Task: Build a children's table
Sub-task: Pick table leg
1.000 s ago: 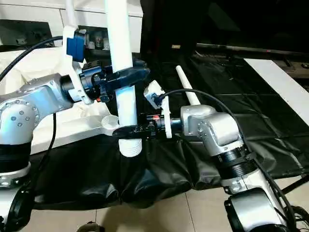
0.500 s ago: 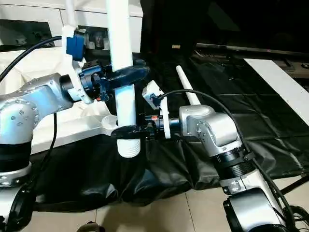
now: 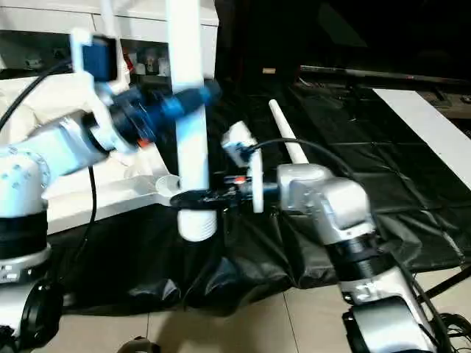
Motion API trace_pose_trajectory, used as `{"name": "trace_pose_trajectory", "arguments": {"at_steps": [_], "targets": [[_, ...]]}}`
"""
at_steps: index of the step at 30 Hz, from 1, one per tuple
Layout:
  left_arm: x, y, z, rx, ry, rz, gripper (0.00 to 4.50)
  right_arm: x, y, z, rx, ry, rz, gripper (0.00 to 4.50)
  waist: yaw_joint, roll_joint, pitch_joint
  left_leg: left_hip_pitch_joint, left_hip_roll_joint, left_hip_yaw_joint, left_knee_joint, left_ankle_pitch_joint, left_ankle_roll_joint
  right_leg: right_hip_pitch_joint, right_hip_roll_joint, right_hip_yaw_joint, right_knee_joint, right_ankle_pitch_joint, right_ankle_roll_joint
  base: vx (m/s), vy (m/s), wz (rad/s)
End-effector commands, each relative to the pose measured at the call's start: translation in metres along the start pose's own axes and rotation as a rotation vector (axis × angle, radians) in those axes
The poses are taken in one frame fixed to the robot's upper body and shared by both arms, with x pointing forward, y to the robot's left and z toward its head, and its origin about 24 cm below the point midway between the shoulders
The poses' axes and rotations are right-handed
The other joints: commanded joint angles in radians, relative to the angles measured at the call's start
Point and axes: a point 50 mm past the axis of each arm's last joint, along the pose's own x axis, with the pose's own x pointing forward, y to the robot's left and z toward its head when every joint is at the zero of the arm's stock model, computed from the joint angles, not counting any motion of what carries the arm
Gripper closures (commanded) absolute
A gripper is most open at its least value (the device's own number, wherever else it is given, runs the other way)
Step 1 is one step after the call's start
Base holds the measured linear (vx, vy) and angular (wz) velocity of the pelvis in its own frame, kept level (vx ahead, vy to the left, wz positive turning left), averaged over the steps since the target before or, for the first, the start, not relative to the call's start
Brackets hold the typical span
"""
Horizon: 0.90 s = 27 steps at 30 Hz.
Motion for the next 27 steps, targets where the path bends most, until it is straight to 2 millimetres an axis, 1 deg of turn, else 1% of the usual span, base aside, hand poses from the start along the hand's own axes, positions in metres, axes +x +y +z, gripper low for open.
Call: {"name": "trace_pose_trajectory", "arguments": {"at_steps": [1,3,4,5,6,7,8,9,10,11,12,14,15,16,17,18,19,20,21,22,23,24,25,26,27], "targets": [[0.003,-0.004,0.008,-0.003,-0.054,-0.032,0.65,-0.009,-0.001,0.003,0.015,-0.036,-0.03,2.59,0.005,0.029,-0.079,0.032,0.014,-0.004,-0.066,-0.236,-0.071,0.049,-0.062,0.033,-0.076,-0.119,-0.196,0.0,0.0,0.0],[0.001,0.001,0.012,-0.05,-0.127,-0.029,0.6,-0.01,0.0,0.004,0.02,-0.056,-0.032,2.6,0.006,0.028,-0.079,0.031,0.014,-0.004,-0.066,-0.23,-0.069,0.049,-0.062,0.033,-0.077,-0.121,-0.195,0.0,0.0,0.0],[0.0,0.004,0.012,-0.077,-0.158,-0.02,0.6,-0.011,0.001,0.005,0.024,-0.07,-0.029,2.6,0.009,0.034,-0.081,0.031,0.013,-0.005,-0.064,-0.227,-0.07,0.05,-0.063,0.033,-0.075,-0.118,-0.196,0.0,0.0,0.0],[-0.001,0.006,0.012,-0.094,-0.179,-0.013,0.6,-0.011,0.002,0.006,0.027,-0.082,-0.026,2.61,0.008,0.032,-0.08,0.03,0.013,-0.004,-0.065,-0.228,-0.068,0.049,-0.062,0.033,-0.078,-0.118,-0.195,0.0,0.0,0.0],[-0.004,0.01,0.012,-0.129,-0.222,0.005,0.6,-0.011,0.004,0.007,0.032,-0.107,-0.018,2.61,0.01,0.032,-0.081,0.031,0.013,-0.004,-0.064,-0.228,-0.068,0.05,-0.06,0.033,-0.075,-0.111,-0.194,0.0,0.0,0.0],[-0.005,0.012,0.012,-0.14,-0.245,0.019,0.6,-0.012,0.005,0.009,0.034,-0.12,-0.013,2.61,0.014,0.041,-0.082,0.032,0.013,-0.006,-0.064,-0.231,-0.065,0.049,-0.061,0.033,-0.075,-0.109,-0.195,0.0,0.0,0.0],[-0.007,0.015,0.013,-0.148,-0.28,0.032,0.6,-0.012,0.006,0.01,0.036,-0.134,-0.007,2.62,0.013,0.037,-0.082,0.032,0.014,-0.005,-0.064,-0.235,-0.063,0.049,-0.061,0.033,-0.079,-0.111,-0.192,0.0,0.0,0.0],[-0.009,0.016,0.013,-0.155,-0.302,0.037,0.6,-0.012,0.007,0.01,0.036,-0.141,-0.006,2.62,0.016,0.036,-0.083,0.032,0.015,-0.006,-0.065,-0.23,-0.062,0.05,-0.062,0.032,-0.077,-0.102,-0.191,0.0,0.0,0.0],[-0.014,0.02,0.015,-0.155,-0.36,0.074,0.6,-0.013,0.007,0.011,0.031,-0.162,-0.013,2.62,0.017,0.04,-0.083,0.032,0.015,-0.007,-0.065,-0.226,-0.063,0.051,-0.062,0.032,-0.076,-0.095,-0.191,0.0,0.0,0.0],[-0.02,0.024,0.016,-0.151,-0.401,0.115,0.6,-0.014,0.007,0.012,0.023,-0.177,-0.03,2.62,0.018,0.039,-0.083,0.031,0.016,-0.006,-0.065,-0.227,-0.062,0.051,-0.062,0.032,-0.078,-0.084,-0.193,0.0,0.0,0.0],[-0.025,0.031,0.014,-0.113,-0.407,0.214,0.6,-0.017,0.004,0.013,-0.004,-0.189,-0.091,2.62,0.02,0.036,-0.084,0.03,0.016,-0.008,-0.066,-0.219,-0.064,0.053,-0.062,0.032,-0.076,-0.078,-0.189,0.0,0.0,0.0],[-0.028,0.037,0.013,-0.065,-0.387,0.306,0.6,-0.018,0.0,0.013,-0.027,-0.197,-0.15,2.62,0.018,0.038,-0.082,0.032,0.018,-0.008,-0.069,-0.223,-0.067,0.051,-0.062,0.032,-0.079,-0.1,-0.166,0.0,0.0,0.0],[-0.035,0.051,0.008,0.176,-0.289,0.588,0.6,-0.021,-0.019,0.014,-0.094,-0.202,-0.385,2.62,0.019,0.038,-0.08,0.03,0.022,-0.011,-0.073,-0.228,-0.07,0.049,-0.067,0.034,-0.085,-0.134,-0.142,0.0,0.0,0.0],[-0.039,0.055,0.005,0.333,-0.205,0.693,0.6,-0.023,-0.031,0.011,-0.153,-0.163,-0.544,2.62,0.01,0.038,-0.075,0.032,0.02,-0.012,-0.077,-0.255,-0.087,0.044,-0.068,0.034,-0.092,-0.219,-0.093,0.0,0.0,0.0],[-0.042,0.056,0.002,0.41,-0.138,0.731,0.6,-0.025,-0.039,0.007,-0.197,-0.129,-0.655,2.62,0.014,0.038,-0.077,0.034,0.024,-0.017,-0.08,-0.257,-0.097,0.044,-0.074,0.033,-0.096,-0.256,-0.07,0.0,0.0,0.0],[-0.043,0.056,0.001,0.42,-0.12,0.734,0.6,-0.026,-0.041,0.005,-0.209,-0.118,-0.682,2.62,0.01,0.042,-0.078,0.039,0.021,-0.013,-0.077,-0.259,-0.121,0.037,-0.072,0.035,-0.095,-0.28,-0.05,0.0,0.0,0.0],[-0.044,0.057,-0.001,0.43,-0.102,0.736,0.6,-0.026,-0.043,0.004,-0.22,-0.106,-0.707,2.62,0.01,0.045,-0.08,0.042,0.019,-0.011,-0.075,-0.259,-0.128,0.035,-0.069,0.036,-0.091,-0.263,-0.064,0.0,0.0,0.0],[-0.046,0.057,-0.001,0.429,-0.091,0.749,0.6,-0.025,-0.045,0.0,-0.198,-0.121,-0.727,2.62,0.009,0.045,-0.08,0.043,0.018,-0.008,-0.074,-0.265,-0.124,0.034,-0.066,0.037,-0.09,-0.245,-0.078,0.0,0.0,0.0],[-0.049,0.058,-0.003,0.43,-0.082,0.78,0.6,-0.023,-0.048,-0.006,-0.16,-0.144,-0.754,2.62,0.008,0.04,-0.081,0.04,0.018,-0.009,-0.074,-0.261,-0.118,0.038,-0.064,0.036,-0.083,-0.198,-0.105,0.0,0.0,0.0],[-0.053,0.062,-0.009,0.479,-0.013,0.811,0.6,-0.02,-0.051,-0.011,-0.158,-0.146,-0.797,2.62,0.008,0.043,-0.082,0.036,0.018,-0.01,-0.075,-0.25,-0.108,0.038,-0.063,0.035,-0.077,-0.156,-0.124,0.0,0.0,0.0],[-0.054,0.064,-0.012,0.5,0.017,0.82,0.6,-0.019,-0.052,-0.013,-0.164,-0.144,-0.811,2.62,0.006,0.043,-0.082,0.034,0.018,-0.011,-0.076,-0.248,-0.103,0.039,-0.064,0.034,-0.078,-0.148,-0.125,0.0,0.0,0.0],[-0.055,0.064,-0.013,0.509,0.03,0.824,0.6,-0.019,-0.052,-0.013,-0.167,-0.143,-0.818,2.62,0.005,0.044,-0.083,0.035,0.018,-0.01,-0.075,-0.239,-0.098,0.039,-0.063,0.034,-0.076,-0.127,-0.128,0.0,0.0,0.0],[-0.059,0.071,-0.022,0.579,0.143,0.852,0.6,-0.018,-0.053,-0.015,-0.192,-0.163,-0.829,2.62,0.006,0.045,-0.083,0.036,0.018,-0.008,-0.073,-0.232,-0.094,0.039,-0.061,0.035,-0.075,-0.103,-0.132,0.0,0.0,0.0],[-0.063,0.077,-0.033,0.638,0.261,0.877,0.6,-0.017,-0.055,-0.017,-0.218,-0.175,-0.846,2.62,0.008,0.049,-0.082,0.035,0.018,-0.009,-0.074,-0.24,-0.09,0.035,-0.063,0.035,-0.08,-0.116,-0.123,0.0,0.0,0.0],[-0.07,0.085,-0.047,0.689,0.396,0.866,0.6,-0.016,-0.057,-0.021,-0.237,-0.178,-0.861,2.62,0.003,0.047,-0.082,0.034,0.014,-0.007,-0.074,-0.248,-0.089,0.038,-0.061,0.037,-0.077,-0.131,-0.111,0.0,0.0,0.0]]}}
